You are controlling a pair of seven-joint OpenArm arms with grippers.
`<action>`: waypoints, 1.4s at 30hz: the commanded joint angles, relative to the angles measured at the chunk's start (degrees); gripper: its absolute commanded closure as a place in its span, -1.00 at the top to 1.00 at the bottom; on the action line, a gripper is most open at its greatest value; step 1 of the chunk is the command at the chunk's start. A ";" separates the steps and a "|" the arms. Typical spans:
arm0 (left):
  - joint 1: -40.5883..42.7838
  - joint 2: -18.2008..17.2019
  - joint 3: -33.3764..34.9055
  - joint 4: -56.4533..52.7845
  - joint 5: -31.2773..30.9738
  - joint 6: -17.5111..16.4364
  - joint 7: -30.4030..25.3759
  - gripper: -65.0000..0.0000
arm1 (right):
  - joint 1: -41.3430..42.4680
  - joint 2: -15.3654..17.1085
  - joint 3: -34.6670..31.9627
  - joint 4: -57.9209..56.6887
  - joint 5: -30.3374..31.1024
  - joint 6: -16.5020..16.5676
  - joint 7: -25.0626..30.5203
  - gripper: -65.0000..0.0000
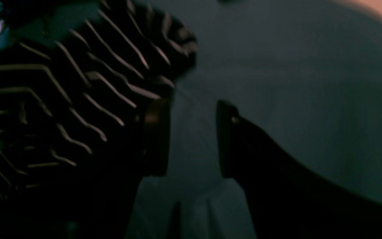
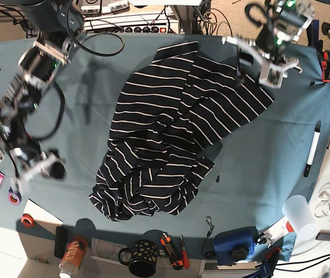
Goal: Layout the t-shirt on the table in an organized manner, then fold the t-shirt properly
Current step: 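Drag the shirt with the right gripper away from the arms, then release, then grasp the shirt edge with the left gripper and pull it outward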
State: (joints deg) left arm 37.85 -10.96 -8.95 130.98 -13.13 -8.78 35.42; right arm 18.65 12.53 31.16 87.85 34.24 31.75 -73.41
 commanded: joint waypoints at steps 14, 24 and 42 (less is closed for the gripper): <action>-7.67 -0.33 -6.45 -12.24 -3.89 -1.40 -0.24 -0.15 | -6.58 7.82 4.22 0.98 3.87 1.05 -0.37 -0.28; -15.06 -0.31 -7.10 -23.26 -6.16 0.15 6.56 -0.15 | -6.58 7.80 4.20 0.98 3.89 1.07 -0.76 -0.28; -16.48 2.27 -6.99 -23.26 -5.40 -4.00 1.95 -1.00 | -6.58 7.80 4.20 0.98 3.87 1.11 -0.74 -0.28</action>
State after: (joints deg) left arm 21.93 -8.40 -15.84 106.78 -17.98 -12.60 39.00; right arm 10.96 19.05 35.20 87.85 37.34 32.64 -75.02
